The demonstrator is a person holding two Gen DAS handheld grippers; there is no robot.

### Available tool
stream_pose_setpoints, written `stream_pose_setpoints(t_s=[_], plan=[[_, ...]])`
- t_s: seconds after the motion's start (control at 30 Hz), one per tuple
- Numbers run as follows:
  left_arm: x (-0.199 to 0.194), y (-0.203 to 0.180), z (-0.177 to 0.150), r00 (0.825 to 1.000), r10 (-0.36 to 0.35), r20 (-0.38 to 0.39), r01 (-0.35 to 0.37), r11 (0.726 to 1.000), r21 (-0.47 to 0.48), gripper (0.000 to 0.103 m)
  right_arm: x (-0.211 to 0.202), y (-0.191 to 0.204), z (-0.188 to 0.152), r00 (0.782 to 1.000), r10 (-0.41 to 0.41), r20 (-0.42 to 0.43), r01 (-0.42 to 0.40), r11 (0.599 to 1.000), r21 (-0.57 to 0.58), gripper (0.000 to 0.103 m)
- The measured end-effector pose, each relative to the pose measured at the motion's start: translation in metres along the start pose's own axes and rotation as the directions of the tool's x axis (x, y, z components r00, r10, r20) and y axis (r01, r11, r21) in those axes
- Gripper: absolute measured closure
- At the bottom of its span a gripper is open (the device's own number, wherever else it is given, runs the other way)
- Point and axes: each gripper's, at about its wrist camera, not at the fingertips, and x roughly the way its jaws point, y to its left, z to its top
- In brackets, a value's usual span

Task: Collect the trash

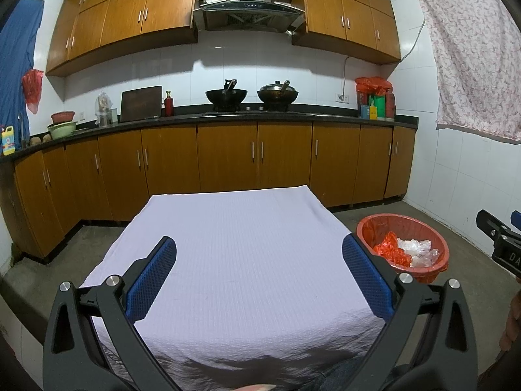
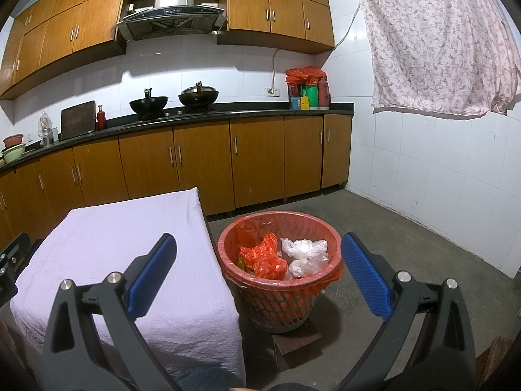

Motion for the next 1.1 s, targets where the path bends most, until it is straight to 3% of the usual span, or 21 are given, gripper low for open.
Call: stream_pose_setpoints(t_s=[1.1], plan=[[0.0061,-0.0001,-0.0044,1.0,-0.003,-0.015,0.003,1.0,-0.004,0.002,-0.0003,-0.0007,0.0,1.0,0.0,0.001,0.0,1.0,0.001,0.004]])
